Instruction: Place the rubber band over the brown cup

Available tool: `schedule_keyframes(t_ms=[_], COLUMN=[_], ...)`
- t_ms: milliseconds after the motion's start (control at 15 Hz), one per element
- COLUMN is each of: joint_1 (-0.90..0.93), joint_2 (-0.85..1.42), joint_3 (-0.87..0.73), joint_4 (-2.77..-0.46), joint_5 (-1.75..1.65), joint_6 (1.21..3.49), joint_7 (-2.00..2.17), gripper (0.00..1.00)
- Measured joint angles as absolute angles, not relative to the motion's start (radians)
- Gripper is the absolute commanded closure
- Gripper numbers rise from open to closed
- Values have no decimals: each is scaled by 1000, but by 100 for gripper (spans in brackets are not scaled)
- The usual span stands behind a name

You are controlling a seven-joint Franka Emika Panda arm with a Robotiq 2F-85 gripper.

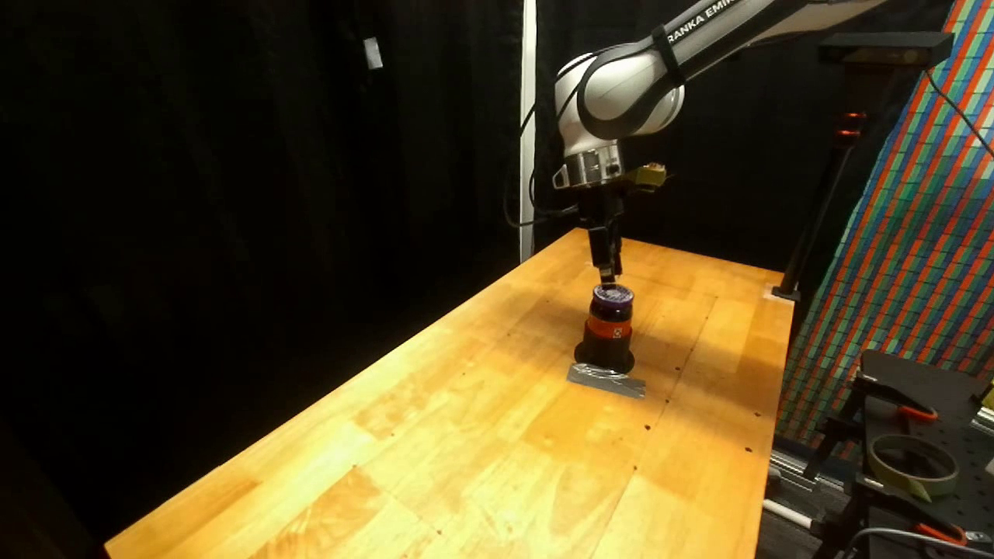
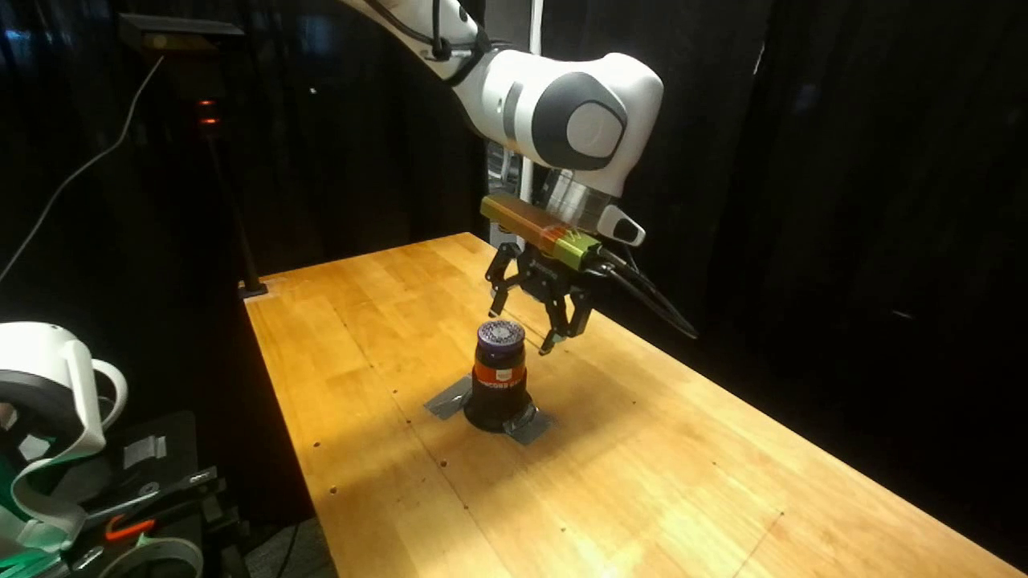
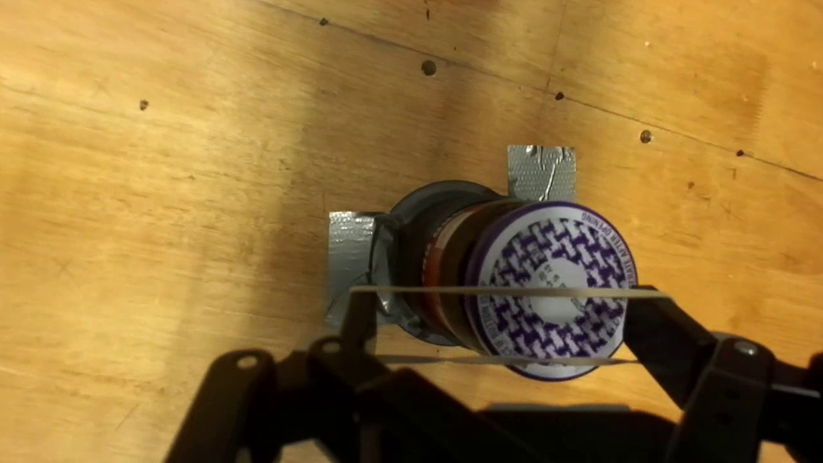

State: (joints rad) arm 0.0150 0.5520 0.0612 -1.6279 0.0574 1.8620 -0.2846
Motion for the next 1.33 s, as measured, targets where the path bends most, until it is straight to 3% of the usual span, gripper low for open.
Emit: schedule_keyframes(t_ms=[600,1333], joint_1=[31,31], joint_2=[586,590], joint_3=[80,78], joint_4=[-1626,-1632], joint_5=[57,55], joint_6=[1953,1792], joint_7=[-281,-258], gripper=[0,0])
